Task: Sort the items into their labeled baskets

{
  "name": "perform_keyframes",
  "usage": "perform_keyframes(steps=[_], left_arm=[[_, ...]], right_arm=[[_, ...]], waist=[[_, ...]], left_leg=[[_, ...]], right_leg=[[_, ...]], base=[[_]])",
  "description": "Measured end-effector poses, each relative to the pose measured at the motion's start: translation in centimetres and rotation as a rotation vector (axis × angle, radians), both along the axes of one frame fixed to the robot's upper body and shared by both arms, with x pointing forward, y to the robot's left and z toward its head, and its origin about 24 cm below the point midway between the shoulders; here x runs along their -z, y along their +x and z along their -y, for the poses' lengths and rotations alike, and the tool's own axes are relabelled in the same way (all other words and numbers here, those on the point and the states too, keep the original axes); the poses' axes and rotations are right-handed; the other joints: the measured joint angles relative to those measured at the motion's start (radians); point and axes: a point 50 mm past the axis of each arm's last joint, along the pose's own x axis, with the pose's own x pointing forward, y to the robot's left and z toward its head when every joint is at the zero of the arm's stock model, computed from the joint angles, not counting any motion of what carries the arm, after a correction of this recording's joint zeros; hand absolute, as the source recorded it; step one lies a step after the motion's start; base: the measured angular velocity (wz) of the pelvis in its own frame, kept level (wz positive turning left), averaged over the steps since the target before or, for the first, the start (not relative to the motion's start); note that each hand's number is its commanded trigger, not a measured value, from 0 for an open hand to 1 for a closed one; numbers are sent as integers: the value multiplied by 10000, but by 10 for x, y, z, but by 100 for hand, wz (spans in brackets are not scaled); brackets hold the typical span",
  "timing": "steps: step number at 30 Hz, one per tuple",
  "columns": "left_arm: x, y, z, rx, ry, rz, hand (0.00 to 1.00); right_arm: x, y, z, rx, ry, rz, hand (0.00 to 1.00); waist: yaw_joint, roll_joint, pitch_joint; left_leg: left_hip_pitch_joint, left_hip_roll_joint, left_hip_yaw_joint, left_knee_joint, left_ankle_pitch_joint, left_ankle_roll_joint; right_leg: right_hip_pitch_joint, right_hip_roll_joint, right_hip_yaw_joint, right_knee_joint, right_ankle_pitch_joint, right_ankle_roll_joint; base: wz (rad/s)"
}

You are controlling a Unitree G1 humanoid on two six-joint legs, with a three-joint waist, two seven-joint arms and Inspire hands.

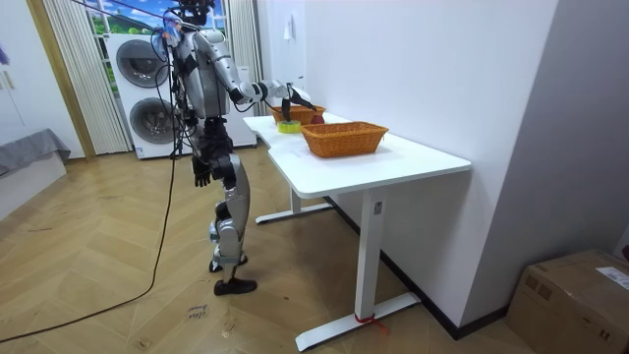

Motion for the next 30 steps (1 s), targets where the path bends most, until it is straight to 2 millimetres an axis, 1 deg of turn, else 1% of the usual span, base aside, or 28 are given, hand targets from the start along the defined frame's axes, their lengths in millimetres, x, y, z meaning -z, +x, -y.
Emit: perform_keyframes(steps=[8,15,19,30], left_arm=[[2,-6,8,146,-207,-293,0],[3,-2,12,660,-221,-272,0],[3,-1,13,719,-182,-267,0],[3,4,15,821,38,-176,0]], right_arm=[[15,-1,0,206,41,-559,0],[15,-1,-3,241,-272,-417,0],[18,-4,-5,303,-416,-398,0],[22,-7,-9,428,-345,-225,0]], waist=[[23,19,9],[26,23,11],[46,-33,-28],[33,-28,-25]], left_leg=[[-8,-7,-9,0,-2,3],[-25,-2,-9,-5,-2,3],[-90,-4,-7,-2,-2,3],[-97,-1,5,0,-5,2]], right_leg=[[-4,-2,-1,-2,0,0],[-22,1,-5,-4,0,0],[-92,0,-7,6,1,0],[-69,-6,-63,5,1,0]], base=[[0],[0],[0],[0]])
